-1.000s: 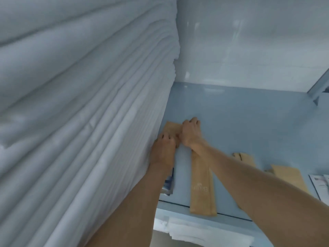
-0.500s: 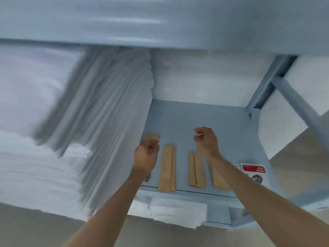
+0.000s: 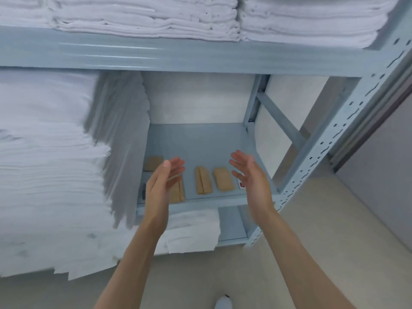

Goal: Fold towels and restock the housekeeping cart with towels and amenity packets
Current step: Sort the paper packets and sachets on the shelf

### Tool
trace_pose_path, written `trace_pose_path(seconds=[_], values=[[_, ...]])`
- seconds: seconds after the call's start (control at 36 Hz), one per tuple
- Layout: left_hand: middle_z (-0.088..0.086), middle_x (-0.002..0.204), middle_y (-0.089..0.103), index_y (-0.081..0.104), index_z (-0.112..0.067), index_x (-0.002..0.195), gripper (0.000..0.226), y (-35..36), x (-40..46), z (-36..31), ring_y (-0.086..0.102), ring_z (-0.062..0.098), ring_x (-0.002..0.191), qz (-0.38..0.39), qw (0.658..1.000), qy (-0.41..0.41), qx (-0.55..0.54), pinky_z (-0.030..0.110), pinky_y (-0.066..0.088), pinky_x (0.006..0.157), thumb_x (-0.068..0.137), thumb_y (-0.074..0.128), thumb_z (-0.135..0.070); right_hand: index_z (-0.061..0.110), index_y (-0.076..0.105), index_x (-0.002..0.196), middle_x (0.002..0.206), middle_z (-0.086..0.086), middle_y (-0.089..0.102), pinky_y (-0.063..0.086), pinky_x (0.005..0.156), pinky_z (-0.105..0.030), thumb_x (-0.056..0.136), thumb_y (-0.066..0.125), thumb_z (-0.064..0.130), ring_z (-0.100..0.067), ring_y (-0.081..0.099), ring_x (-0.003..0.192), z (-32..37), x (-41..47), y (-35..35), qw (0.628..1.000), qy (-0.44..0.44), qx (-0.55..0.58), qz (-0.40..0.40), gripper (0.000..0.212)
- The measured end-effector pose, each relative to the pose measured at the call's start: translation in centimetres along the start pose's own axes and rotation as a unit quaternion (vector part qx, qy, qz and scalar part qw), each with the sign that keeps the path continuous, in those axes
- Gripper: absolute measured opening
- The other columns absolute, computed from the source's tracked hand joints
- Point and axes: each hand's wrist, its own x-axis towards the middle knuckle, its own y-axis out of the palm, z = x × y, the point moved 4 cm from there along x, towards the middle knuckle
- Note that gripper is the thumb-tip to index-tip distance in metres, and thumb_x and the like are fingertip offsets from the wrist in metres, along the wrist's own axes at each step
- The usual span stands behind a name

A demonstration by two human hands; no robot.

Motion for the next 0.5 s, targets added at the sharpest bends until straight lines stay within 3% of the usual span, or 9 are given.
trace_pose_path(seconds=[0.17,0.36,0.5], values=[[-0.001,0.122,0.071,0.065,-0.018,0.123,0.048,1.7,-3.9,-1.4,0.065,0.017,0.115,0.036,0.999,0.01,-0.005,0.041,0.049,0.104,0.095,0.043,-0.051,0.021,0.05,0.141,0.138,0.009,0.059,0.038,0.114,-0.038,0.089,0.032,0.062,-0.003,0.056,0.125,1.8,-5.4,-1.1,1.0,-0.017,0.004,0.006,0.068],[0.002,0.126,0.069,0.061,-0.018,0.128,0.045,3.5,-7.7,-3.4,0.065,0.023,0.117,0.01,0.997,0.066,-0.049,0.041,0.051,0.1,0.096,0.044,-0.046,0.021,0.05,0.142,0.138,0.006,0.06,0.036,0.116,-0.039,0.087,0.031,0.061,-0.005,0.056,0.127,3.3,-7.8,-3.9,0.998,-0.027,0.059,0.012,0.07],[0.003,0.126,0.069,0.062,-0.02,0.127,0.04,5.8,-10.6,-4.0,0.066,0.024,0.115,-0.005,0.995,0.093,-0.046,0.034,0.053,0.094,0.098,0.047,-0.042,0.017,0.053,0.138,0.134,0.002,0.063,0.04,0.113,-0.04,0.087,0.033,0.059,-0.009,0.059,0.123,4.2,-9.0,-6.1,0.995,-0.025,0.099,0.011,0.069]])
